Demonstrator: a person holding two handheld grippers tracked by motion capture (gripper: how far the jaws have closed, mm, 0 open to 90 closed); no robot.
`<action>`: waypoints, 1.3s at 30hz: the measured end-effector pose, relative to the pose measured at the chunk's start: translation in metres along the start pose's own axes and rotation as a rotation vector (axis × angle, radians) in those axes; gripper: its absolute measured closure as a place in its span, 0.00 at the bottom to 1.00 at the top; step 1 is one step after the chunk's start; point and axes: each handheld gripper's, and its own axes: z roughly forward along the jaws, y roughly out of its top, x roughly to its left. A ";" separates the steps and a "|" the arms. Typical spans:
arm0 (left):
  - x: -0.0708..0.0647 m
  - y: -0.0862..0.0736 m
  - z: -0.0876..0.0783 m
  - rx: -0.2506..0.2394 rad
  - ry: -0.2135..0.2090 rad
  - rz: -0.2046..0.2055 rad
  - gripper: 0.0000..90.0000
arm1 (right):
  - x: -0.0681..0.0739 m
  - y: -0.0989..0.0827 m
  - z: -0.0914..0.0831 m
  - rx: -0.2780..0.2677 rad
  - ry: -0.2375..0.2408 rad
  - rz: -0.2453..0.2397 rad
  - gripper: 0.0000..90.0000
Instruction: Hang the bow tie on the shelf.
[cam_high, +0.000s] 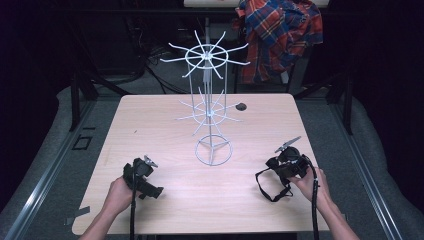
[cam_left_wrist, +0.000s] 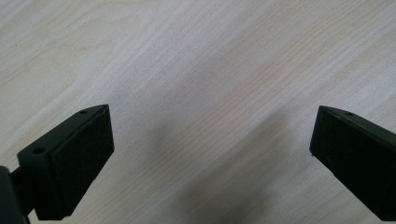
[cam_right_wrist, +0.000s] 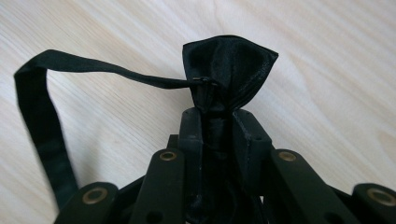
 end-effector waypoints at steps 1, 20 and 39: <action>0.000 0.000 -0.001 -0.006 0.004 0.000 0.00 | 0.001 0.001 -0.003 -0.005 -0.002 0.001 0.83; 0.002 -0.002 -0.005 -0.012 0.019 -0.008 0.00 | 0.001 0.008 -0.034 -0.120 0.003 0.035 0.83; -0.002 0.001 -0.005 -0.031 0.033 -0.015 0.00 | 0.004 0.021 -0.052 -0.202 0.036 0.066 0.83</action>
